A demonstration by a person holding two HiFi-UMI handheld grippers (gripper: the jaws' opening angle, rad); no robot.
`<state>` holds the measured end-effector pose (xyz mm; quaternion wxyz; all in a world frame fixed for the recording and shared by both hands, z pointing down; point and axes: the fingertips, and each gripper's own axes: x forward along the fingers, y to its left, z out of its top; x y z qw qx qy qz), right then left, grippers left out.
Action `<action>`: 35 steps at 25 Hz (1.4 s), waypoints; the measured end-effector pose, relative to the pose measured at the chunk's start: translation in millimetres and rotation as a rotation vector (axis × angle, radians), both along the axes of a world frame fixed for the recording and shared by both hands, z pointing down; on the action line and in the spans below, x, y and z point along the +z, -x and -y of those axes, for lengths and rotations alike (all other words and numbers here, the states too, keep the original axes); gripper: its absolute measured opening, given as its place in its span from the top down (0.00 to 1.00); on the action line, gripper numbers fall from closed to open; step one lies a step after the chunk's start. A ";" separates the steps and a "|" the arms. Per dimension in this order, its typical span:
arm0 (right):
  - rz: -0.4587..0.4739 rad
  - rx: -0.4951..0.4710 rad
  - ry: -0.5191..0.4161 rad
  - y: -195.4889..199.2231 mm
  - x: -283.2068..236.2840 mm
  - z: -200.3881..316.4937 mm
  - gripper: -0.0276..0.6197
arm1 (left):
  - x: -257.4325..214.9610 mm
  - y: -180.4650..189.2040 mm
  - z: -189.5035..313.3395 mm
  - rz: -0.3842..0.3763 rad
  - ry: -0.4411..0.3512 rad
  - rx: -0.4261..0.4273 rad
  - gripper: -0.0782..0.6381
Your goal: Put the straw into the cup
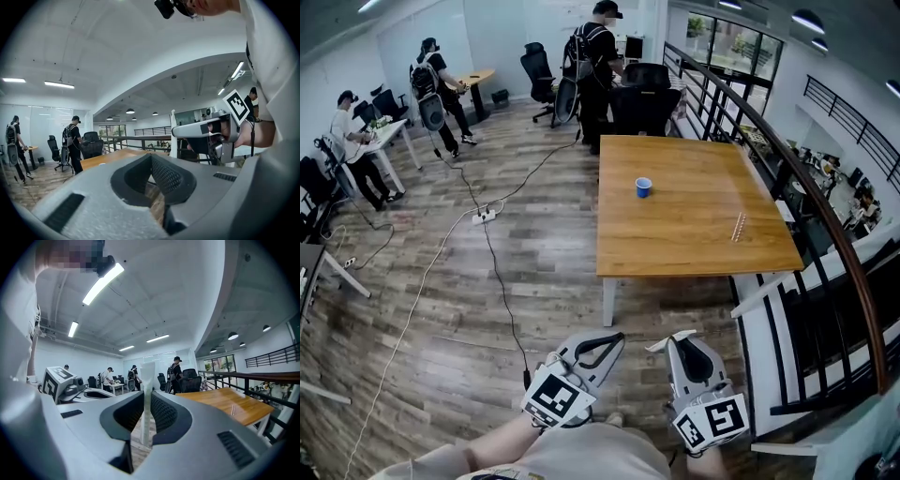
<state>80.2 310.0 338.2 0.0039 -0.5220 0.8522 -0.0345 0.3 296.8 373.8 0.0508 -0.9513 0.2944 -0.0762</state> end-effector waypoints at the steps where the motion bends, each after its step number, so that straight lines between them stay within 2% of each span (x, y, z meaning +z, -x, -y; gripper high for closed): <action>1: 0.002 -0.003 0.000 -1.3 1.3 -0.8 0.88 | 1.4 -1.7 -1.4 0.002 0.001 -0.001 0.87; 14: -0.022 -0.034 -0.002 -23.6 8.1 -11.1 0.88 | 7.7 -16.6 -9.4 -0.008 0.001 -0.071 0.87; 28: -0.020 -0.032 -0.002 -46.7 11.1 -4.9 0.88 | 9.7 -41.8 -6.2 -0.003 -0.003 -0.057 0.87; 35: -0.004 -0.045 -0.017 -46.4 12.5 7.0 0.88 | 12.4 -43.7 2.2 0.010 -0.018 -0.056 0.87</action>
